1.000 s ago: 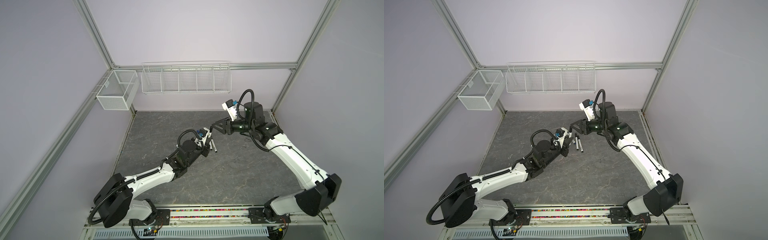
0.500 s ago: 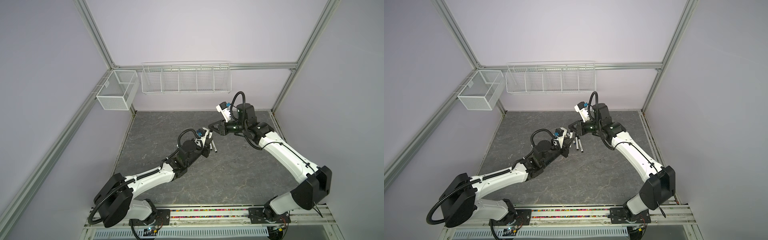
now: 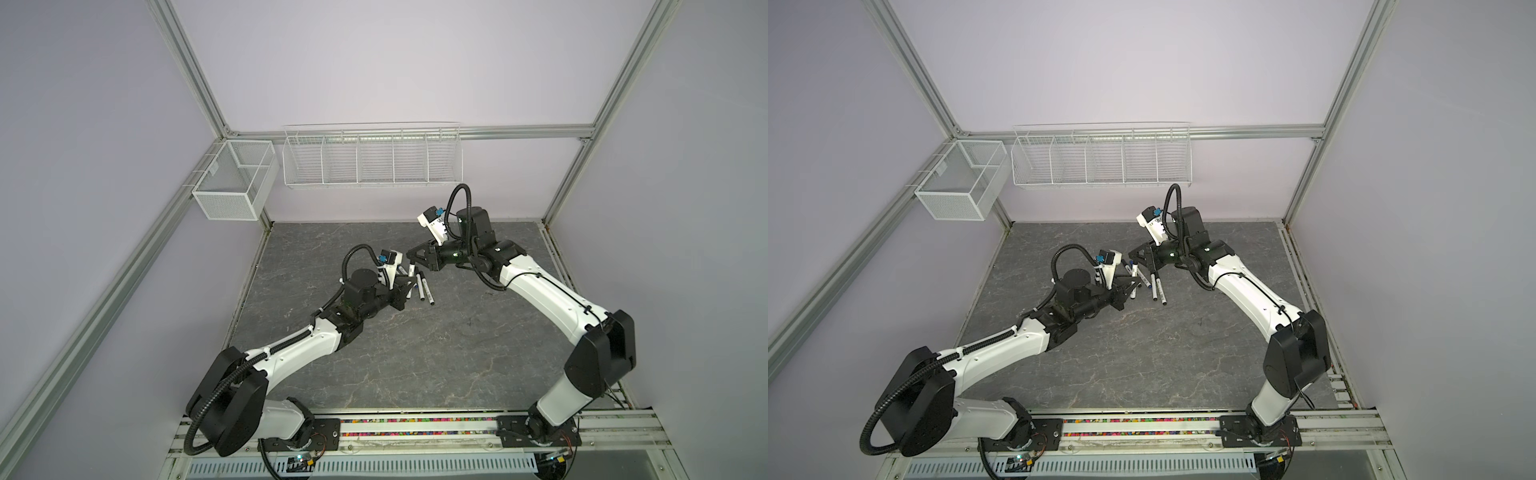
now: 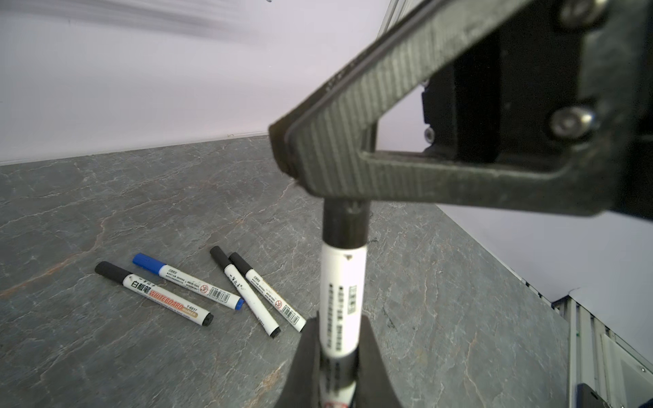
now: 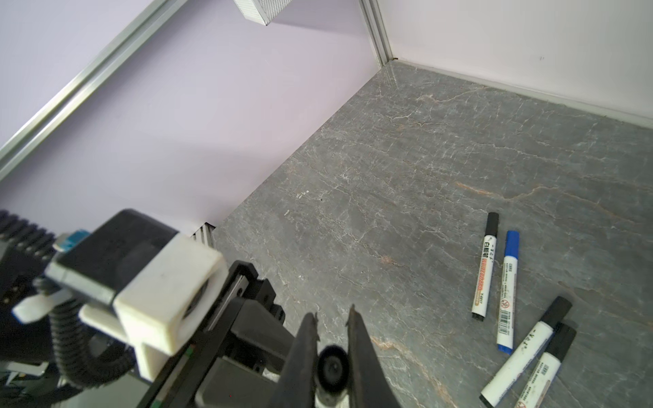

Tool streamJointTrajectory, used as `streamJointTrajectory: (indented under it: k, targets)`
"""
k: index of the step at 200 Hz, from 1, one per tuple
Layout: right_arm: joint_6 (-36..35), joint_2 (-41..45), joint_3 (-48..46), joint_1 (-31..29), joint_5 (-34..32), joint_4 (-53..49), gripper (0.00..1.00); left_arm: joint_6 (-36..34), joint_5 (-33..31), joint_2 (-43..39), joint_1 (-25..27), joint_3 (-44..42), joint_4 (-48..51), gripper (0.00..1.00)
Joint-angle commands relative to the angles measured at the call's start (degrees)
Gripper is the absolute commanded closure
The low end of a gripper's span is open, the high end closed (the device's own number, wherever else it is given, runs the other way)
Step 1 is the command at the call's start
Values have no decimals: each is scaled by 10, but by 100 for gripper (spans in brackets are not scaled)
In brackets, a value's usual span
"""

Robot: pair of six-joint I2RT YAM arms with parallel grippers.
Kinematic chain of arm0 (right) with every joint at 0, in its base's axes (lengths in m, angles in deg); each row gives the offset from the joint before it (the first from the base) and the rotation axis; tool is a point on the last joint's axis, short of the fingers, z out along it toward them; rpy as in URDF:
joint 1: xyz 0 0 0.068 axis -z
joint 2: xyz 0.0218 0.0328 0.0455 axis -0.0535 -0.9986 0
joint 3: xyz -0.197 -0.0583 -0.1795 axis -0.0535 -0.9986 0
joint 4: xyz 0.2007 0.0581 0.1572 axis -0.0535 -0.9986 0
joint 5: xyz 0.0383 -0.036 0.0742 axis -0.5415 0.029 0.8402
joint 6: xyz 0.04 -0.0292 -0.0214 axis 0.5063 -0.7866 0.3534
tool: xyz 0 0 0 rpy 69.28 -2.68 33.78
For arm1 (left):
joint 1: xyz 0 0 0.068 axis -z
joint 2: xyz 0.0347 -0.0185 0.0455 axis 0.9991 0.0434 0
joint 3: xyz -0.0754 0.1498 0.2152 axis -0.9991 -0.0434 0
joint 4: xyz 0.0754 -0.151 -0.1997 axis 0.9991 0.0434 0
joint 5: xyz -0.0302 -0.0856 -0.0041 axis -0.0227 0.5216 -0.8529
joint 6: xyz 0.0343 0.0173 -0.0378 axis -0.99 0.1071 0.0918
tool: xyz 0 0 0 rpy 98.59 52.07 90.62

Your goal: Insert the pens into the pen caps

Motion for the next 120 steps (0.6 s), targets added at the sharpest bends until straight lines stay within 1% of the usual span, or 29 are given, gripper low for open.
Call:
streamJointTrajectory:
  k: [1,12,23,35,46,79,106,120]
  targets:
    - [8,4,-80,24,87,-194,91,44,-125,-45,-75,69,-183,100]
    - [39,5,-94,43,122,-157,91,37,-120,-51,-75,69,-168,100]
    - [58,1,-97,50,160,-133,91,41,-115,-55,-75,62,-164,100]
    - [58,-8,-86,46,190,-134,91,49,-110,-56,-74,53,-168,100]
    - [35,-18,-68,34,201,-163,91,59,-108,-53,-74,47,-172,100]
    - [-70,-45,-20,-16,159,-288,91,73,-108,-33,-73,42,-195,100]
    - [-106,-60,-12,-51,108,-333,90,66,-124,-17,-73,54,-205,100]
    - [-108,-60,-12,-54,87,-336,91,57,-127,-14,-73,64,-204,100]
